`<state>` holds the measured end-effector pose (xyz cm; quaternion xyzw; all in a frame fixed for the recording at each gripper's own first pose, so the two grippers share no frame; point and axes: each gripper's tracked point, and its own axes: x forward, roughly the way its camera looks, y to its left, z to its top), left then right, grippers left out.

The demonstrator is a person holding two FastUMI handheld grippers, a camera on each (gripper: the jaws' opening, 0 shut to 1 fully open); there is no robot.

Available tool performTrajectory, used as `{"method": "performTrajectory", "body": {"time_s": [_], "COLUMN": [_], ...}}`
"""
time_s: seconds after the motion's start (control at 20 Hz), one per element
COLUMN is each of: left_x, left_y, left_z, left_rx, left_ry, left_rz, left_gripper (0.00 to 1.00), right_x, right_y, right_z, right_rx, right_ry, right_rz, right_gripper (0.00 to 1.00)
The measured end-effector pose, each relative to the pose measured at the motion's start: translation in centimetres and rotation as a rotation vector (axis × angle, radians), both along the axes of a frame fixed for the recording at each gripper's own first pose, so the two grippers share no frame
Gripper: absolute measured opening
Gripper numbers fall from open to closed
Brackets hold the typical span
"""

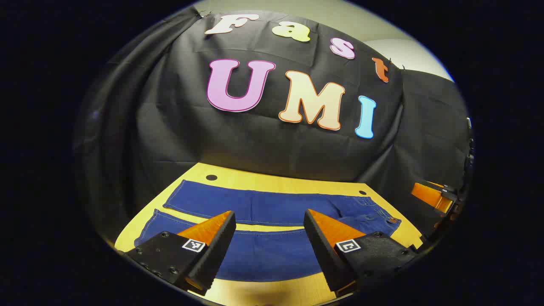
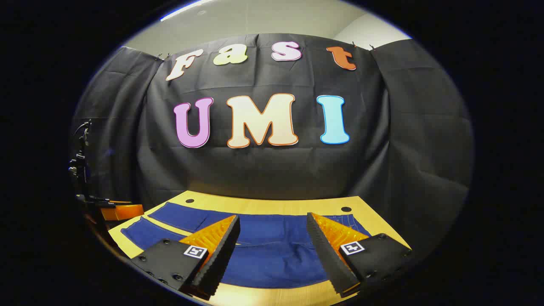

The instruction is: Grasp the waist and the cuffs of the jeans and fold them to make the two legs overlap; first hold the waist and fold one-third of the jeans toward the cuffs, then hold the cuffs and fold the remaining one-third in the same direction to finish folding.

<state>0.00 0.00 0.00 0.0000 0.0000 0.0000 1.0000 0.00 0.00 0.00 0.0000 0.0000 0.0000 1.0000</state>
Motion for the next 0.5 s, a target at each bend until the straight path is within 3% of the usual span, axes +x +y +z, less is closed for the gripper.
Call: {"method": "performTrajectory", "body": {"time_s": [0.15, 0.5], "left_x": [0.2, 0.8], "left_y": [0.0, 1.2], "left_z": [-0.5, -2.5], "left_rx": [0.009, 0.028], "left_ry": [0.018, 0.080], "left_rz": [-0.008, -0.012], "left_gripper": [0.95, 0.95], "right_x": [0.2, 0.4], "right_y": [-0.1, -0.1], "right_z": [0.2, -0.5], "right_rx": [0.007, 0.013], "right_ry": [0.002, 0.021], "right_rz": [-0.003, -0.008], "right_gripper": [0.98, 0.94]}}
